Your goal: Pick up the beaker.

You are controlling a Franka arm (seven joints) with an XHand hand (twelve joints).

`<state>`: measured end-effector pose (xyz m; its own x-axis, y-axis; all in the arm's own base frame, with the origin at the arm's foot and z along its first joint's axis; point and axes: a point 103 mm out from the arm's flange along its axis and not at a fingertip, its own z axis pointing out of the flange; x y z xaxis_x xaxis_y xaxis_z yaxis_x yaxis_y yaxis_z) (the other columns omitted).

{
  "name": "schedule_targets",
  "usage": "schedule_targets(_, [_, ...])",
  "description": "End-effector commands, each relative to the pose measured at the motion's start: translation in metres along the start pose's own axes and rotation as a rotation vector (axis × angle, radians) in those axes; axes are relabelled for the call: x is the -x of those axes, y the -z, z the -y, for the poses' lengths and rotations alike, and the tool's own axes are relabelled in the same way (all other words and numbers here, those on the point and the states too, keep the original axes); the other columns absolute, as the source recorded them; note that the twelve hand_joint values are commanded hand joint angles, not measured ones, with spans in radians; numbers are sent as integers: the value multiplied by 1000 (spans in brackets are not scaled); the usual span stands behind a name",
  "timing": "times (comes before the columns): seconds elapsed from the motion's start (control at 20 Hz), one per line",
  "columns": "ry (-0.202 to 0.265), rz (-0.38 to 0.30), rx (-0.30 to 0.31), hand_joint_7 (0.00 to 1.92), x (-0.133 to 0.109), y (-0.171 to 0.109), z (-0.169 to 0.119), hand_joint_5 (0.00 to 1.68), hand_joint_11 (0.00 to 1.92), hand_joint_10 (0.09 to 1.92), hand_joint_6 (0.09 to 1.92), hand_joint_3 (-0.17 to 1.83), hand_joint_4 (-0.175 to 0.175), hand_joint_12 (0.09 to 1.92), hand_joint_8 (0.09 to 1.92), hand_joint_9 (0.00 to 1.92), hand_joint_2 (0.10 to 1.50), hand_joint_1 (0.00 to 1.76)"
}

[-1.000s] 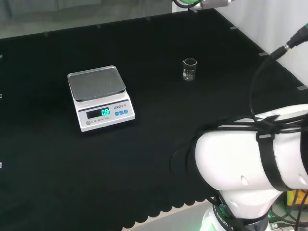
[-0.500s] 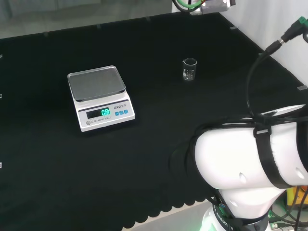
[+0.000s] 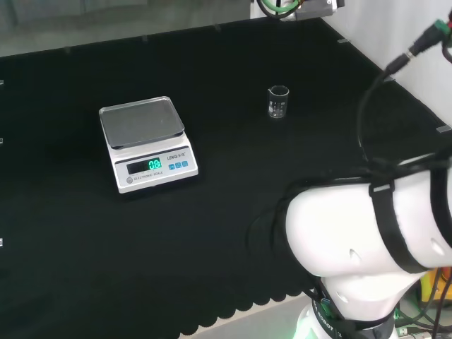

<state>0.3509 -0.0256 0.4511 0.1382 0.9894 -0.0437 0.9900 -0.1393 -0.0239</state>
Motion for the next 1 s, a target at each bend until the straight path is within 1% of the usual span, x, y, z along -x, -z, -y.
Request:
schedule_targets(0.05, [-31,46,-108,9,18,-68,-81,198,308,904,87,97,-110,1432,684,30,911,234])
schedule_targets(0.25, [-45,59,-132,11,25,-92,-110,208,307,906,87,95,-110,1434,698,34,908,236])
schedule_targets(0.65, [-68,105,-166,37,39,-131,-151,229,300,907,87,86,-106,1439,723,42,894,250])
schedule_targets(0.85, [-80,112,-195,58,52,-152,-179,247,302,910,87,79,-101,1443,732,61,882,268])
schedule_targets(1.0, [-92,112,-227,64,69,-168,-201,253,303,909,87,76,-100,1444,734,67,878,273])
